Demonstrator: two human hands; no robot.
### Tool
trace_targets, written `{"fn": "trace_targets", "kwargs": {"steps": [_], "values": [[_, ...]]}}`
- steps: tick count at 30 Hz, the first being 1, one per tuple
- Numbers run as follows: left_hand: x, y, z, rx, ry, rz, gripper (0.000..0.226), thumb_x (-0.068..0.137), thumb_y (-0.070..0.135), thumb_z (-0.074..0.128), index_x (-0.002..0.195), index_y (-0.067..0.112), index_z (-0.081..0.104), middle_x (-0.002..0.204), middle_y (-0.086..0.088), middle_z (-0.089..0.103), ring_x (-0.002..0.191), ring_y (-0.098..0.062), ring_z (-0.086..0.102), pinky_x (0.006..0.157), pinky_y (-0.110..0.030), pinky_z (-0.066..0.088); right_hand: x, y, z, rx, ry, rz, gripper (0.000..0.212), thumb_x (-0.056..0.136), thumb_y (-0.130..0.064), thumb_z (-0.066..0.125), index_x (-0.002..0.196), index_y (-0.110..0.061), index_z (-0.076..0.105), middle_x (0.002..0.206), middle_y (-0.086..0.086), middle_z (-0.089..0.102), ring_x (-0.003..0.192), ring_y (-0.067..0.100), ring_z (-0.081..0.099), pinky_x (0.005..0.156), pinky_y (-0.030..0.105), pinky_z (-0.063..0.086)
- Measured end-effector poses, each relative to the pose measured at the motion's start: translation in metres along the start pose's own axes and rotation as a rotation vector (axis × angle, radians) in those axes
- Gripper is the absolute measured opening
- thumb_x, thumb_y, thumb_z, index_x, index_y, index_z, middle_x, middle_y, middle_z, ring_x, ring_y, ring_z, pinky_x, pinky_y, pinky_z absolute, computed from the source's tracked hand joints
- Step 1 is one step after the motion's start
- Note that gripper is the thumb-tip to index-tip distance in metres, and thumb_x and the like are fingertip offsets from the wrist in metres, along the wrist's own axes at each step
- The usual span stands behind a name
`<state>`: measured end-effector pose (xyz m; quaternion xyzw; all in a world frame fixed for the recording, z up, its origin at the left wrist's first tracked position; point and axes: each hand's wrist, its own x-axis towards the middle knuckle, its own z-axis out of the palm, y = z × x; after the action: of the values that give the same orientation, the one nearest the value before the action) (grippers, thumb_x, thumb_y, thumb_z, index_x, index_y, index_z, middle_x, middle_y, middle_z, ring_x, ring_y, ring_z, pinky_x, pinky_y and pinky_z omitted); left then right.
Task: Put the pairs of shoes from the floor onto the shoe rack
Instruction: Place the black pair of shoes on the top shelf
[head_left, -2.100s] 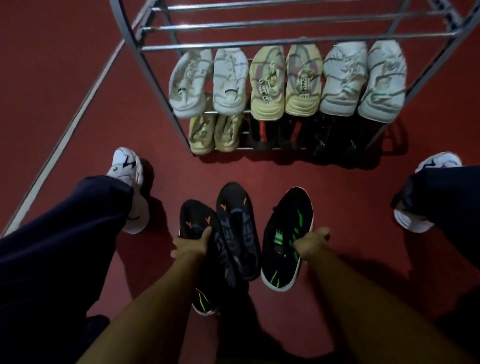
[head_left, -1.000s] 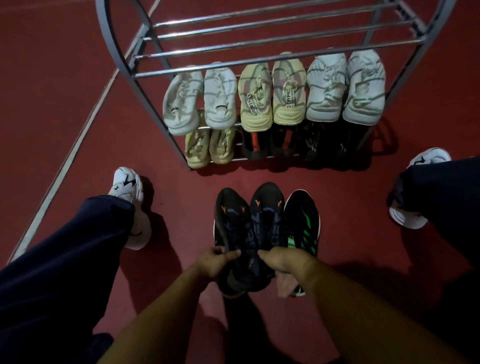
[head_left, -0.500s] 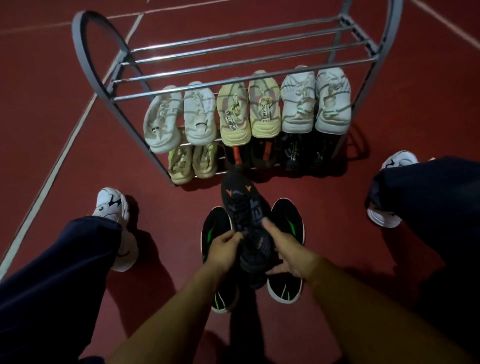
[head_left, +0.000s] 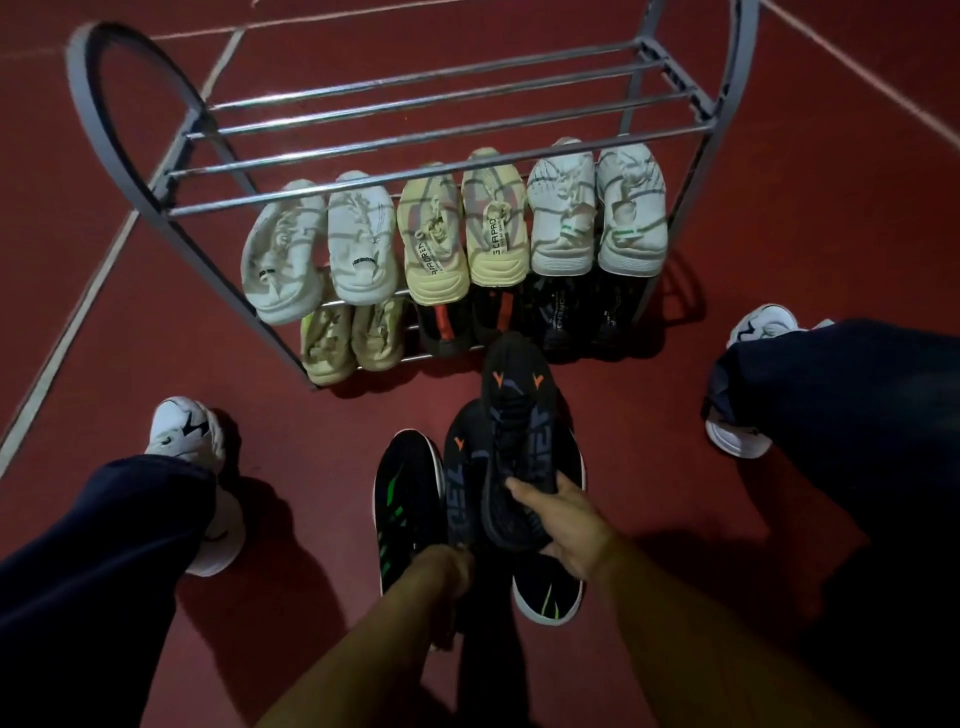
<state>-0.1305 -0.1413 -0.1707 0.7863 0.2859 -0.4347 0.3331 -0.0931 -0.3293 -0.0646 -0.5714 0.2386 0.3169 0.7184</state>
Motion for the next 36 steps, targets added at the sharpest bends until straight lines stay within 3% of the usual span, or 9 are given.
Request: {"fn": "trace_targets", "kwargs": {"steps": [3, 7, 11, 14, 18, 22, 29, 33, 36], "values": [[-0.08, 0.04, -0.013, -0.125, -0.147, -0.015, 0.04, 0.104, 0.021, 0.035, 0.137, 0.001, 0.046, 0.149, -0.019, 0.042, 0.121, -0.027, 0.051, 0.107, -0.039, 0.042, -0.001, 0.001, 0.006, -0.009, 0.021, -0.004, 0.046, 0.08, -0.034, 0.078, 0.123, -0.028, 0.063, 0.114, 0.0, 0.073, 0.103, 0.02, 0.069, 0.088, 0.044, 0.058], [-0.106, 0.056, -0.014, -0.864, -0.301, -0.056, 0.041, 0.099, 0.035, 0.038, 0.108, 0.01, 0.068, 0.097, -0.011, 0.07, 0.078, -0.022, 0.059, 0.061, -0.029, 0.044, -0.002, 0.001, 0.006, -0.017, 0.079, 0.053, 0.068, 0.06, -0.053, 0.082, 0.123, -0.033, 0.063, 0.117, -0.003, 0.07, 0.108, 0.023, 0.066, 0.096, 0.05, 0.051], [-0.111, 0.063, 0.0, -1.022, -0.286, -0.088, 0.051, 0.098, 0.038, 0.039, 0.08, 0.005, 0.075, 0.065, -0.01, 0.071, 0.059, -0.021, 0.059, 0.047, -0.023, 0.043, -0.007, -0.003, 0.002, -0.04, 0.071, 0.042, 0.052, 0.078, -0.042, 0.077, 0.127, -0.03, 0.062, 0.117, -0.004, 0.069, 0.106, 0.02, 0.065, 0.092, 0.043, 0.053], [-0.108, 0.058, 0.0, -1.107, -0.269, -0.093, 0.054, 0.1, 0.04, 0.036, 0.103, 0.001, 0.073, 0.08, -0.016, 0.075, 0.066, -0.024, 0.066, 0.056, -0.027, 0.053, -0.007, -0.008, 0.003, -0.022, 0.072, 0.059, 0.057, 0.073, -0.046, 0.078, 0.126, -0.031, 0.062, 0.122, -0.002, 0.068, 0.108, 0.022, 0.064, 0.097, 0.047, 0.051], [-0.106, 0.057, -0.003, -1.063, -0.232, -0.09, 0.049, 0.1, 0.042, 0.039, 0.106, 0.004, 0.07, 0.083, -0.013, 0.074, 0.071, -0.023, 0.068, 0.057, -0.029, 0.055, -0.004, -0.01, 0.008, -0.053, 0.091, 0.133, 0.081, 0.055, -0.063, 0.077, 0.128, -0.033, 0.057, 0.126, -0.002, 0.064, 0.112, 0.025, 0.061, 0.098, 0.053, 0.048], [-0.115, 0.059, -0.005, -1.047, -0.115, -0.013, 0.057, 0.092, 0.051, 0.053, 0.116, 0.001, 0.062, 0.11, -0.019, 0.068, 0.106, -0.034, 0.063, 0.097, -0.044, 0.05, -0.002, -0.012, 0.008, -0.024, 0.084, 0.167, 0.076, 0.057, -0.062, 0.075, 0.125, -0.031, 0.06, 0.119, -0.001, 0.066, 0.107, 0.024, 0.063, 0.096, 0.05, 0.05], [-0.113, 0.063, -0.03, -0.944, -0.116, 0.067, 0.058, 0.075, 0.054, 0.07, 0.119, 0.017, 0.067, 0.107, -0.005, 0.075, 0.097, -0.022, 0.069, 0.067, -0.031, 0.053, -0.012, -0.024, 0.004, 0.059, -0.053, 0.285, 0.052, 0.082, -0.06, 0.063, 0.117, -0.023, 0.067, 0.115, 0.004, 0.07, 0.104, 0.024, 0.065, 0.072, 0.036, 0.057], [-0.128, 0.073, -0.062, -0.756, -0.105, 0.064, 0.041, 0.094, 0.04, 0.05, 0.102, 0.002, 0.065, 0.073, -0.018, 0.067, 0.052, -0.026, 0.06, 0.047, -0.023, 0.043, -0.023, -0.045, 0.012, -0.042, -0.132, 0.301, 0.051, 0.086, -0.058, 0.06, 0.113, -0.015, 0.069, 0.084, 0.001, 0.074, 0.068, 0.016, 0.063, 0.048, 0.023, 0.044], [-0.157, 0.075, -0.093, -0.659, -0.067, 0.031, 0.043, 0.099, 0.044, 0.037, 0.096, 0.01, 0.063, 0.076, -0.014, 0.067, 0.051, -0.022, 0.061, 0.04, -0.016, 0.042, -0.039, -0.076, 0.022, -0.215, -0.213, 0.294, 0.048, 0.088, -0.057, 0.059, 0.114, -0.018, 0.067, 0.075, -0.004, 0.07, 0.06, 0.012, 0.059, 0.041, 0.021, 0.039]]}}
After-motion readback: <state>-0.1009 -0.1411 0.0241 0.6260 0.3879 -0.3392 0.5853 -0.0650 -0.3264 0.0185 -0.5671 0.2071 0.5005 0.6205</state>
